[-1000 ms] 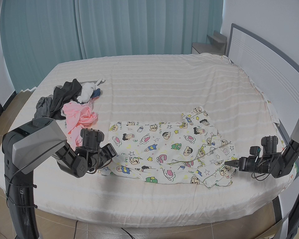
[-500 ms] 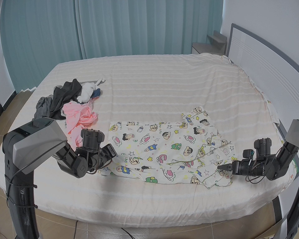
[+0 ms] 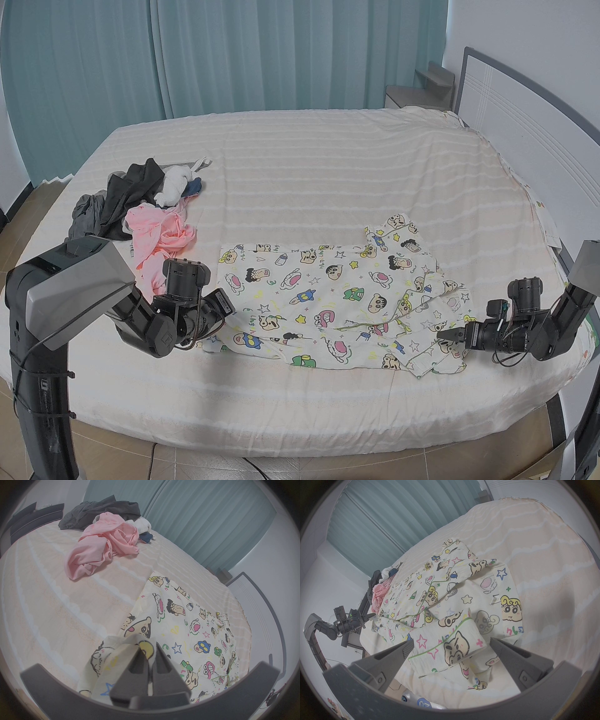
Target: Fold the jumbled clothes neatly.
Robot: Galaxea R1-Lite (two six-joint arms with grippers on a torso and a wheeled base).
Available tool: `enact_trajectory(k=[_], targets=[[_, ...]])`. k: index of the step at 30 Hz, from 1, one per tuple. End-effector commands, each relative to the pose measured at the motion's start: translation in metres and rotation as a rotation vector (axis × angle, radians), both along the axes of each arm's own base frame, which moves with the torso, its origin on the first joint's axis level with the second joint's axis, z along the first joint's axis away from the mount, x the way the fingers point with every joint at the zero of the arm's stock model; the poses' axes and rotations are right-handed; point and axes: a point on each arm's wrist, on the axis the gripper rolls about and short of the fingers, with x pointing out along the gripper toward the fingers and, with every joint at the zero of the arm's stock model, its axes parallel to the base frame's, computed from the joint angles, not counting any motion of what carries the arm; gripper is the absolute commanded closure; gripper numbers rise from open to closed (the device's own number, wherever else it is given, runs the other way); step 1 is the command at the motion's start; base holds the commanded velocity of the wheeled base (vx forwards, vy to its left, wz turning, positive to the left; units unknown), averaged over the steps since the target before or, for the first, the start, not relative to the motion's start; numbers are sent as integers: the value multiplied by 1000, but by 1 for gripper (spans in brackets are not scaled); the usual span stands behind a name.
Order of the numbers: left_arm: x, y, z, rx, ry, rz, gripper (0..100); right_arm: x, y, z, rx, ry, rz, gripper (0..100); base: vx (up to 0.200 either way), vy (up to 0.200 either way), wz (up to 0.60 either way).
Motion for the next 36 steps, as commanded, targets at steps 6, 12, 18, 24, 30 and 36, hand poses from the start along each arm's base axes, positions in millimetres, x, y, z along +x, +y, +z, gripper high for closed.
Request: enact_trajectory(k=[6,12,18,24,30,36], targets=[[-1,0,0,1,2,-1,100,0,3,-2,1,8,10,100,0,0,0],[-1,-2,-1,3,3,-5,100,4,6,-5,-11,15,11,100,0,0,0],[0,-2,1,1,-6,-4,100,10,2,5,-7,-27,-7,100,0,0,0],[5,-3,5,20,-34,36,100,21,-3,22,28,-83,-53,100,0,0,0],[7,-7,7,20,-45,32,100,33,-4,34,42,-132,-64,100,0,0,0],[19,-12,-1,21,-57,37,100,47,-5,37,31,-158,-92,100,0,0,0]])
